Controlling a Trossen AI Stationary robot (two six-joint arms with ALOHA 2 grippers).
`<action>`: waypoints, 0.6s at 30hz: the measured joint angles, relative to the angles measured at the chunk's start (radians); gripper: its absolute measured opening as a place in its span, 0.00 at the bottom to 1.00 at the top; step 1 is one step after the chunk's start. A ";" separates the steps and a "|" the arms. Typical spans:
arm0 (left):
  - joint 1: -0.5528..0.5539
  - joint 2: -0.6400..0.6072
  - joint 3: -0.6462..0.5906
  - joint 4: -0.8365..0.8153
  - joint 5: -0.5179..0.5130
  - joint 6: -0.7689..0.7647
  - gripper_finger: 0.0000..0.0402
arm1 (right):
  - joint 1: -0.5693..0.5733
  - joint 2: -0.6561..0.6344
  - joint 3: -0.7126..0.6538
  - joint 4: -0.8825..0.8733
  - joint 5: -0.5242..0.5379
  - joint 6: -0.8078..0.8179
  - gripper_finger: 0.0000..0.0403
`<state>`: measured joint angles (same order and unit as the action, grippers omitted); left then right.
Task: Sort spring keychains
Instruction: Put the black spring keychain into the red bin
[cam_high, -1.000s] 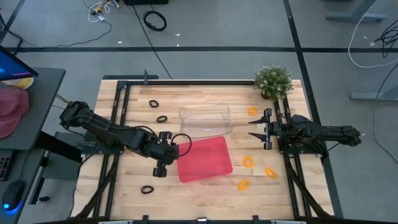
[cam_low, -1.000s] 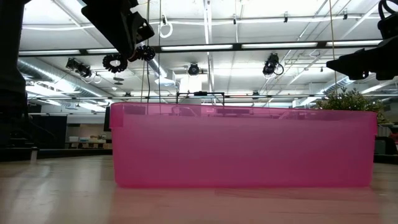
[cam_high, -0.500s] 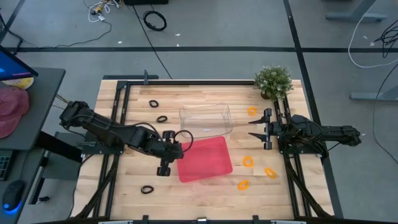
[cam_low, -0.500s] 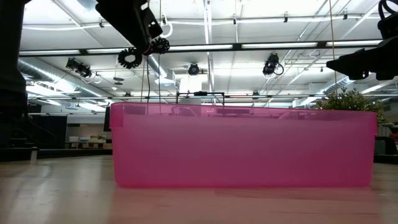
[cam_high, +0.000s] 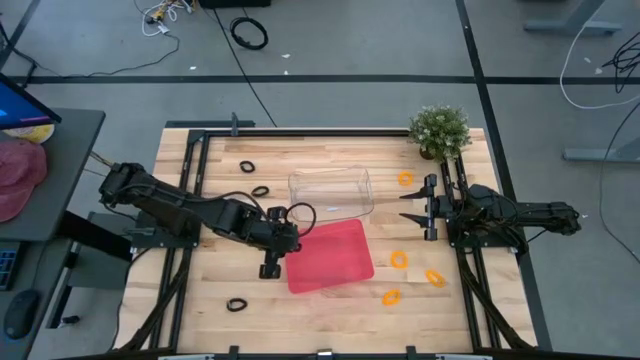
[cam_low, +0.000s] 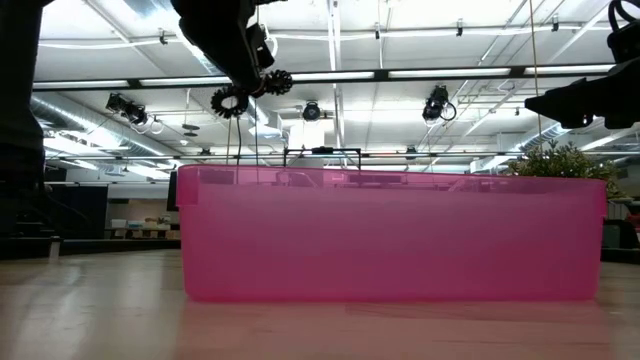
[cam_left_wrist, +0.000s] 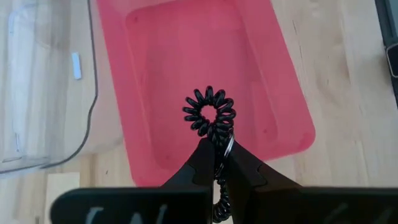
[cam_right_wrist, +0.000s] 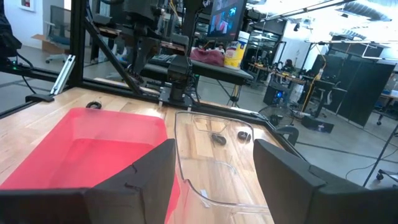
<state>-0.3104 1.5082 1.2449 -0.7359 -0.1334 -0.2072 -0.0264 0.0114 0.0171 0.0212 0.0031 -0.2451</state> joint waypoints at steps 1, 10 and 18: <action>-0.001 0.003 0.001 0.012 0.000 0.003 0.04 | 0.000 0.000 0.000 0.000 0.000 0.000 0.55; 0.000 0.018 0.001 0.039 -0.004 0.005 0.04 | 0.000 0.000 0.000 0.000 0.000 0.000 0.55; 0.000 0.018 0.001 0.035 -0.004 0.005 0.04 | 0.000 0.000 0.000 0.000 0.000 0.000 0.55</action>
<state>-0.3107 1.5265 1.2457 -0.7008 -0.1371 -0.2020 -0.0261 0.0113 0.0170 0.0216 0.0029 -0.2451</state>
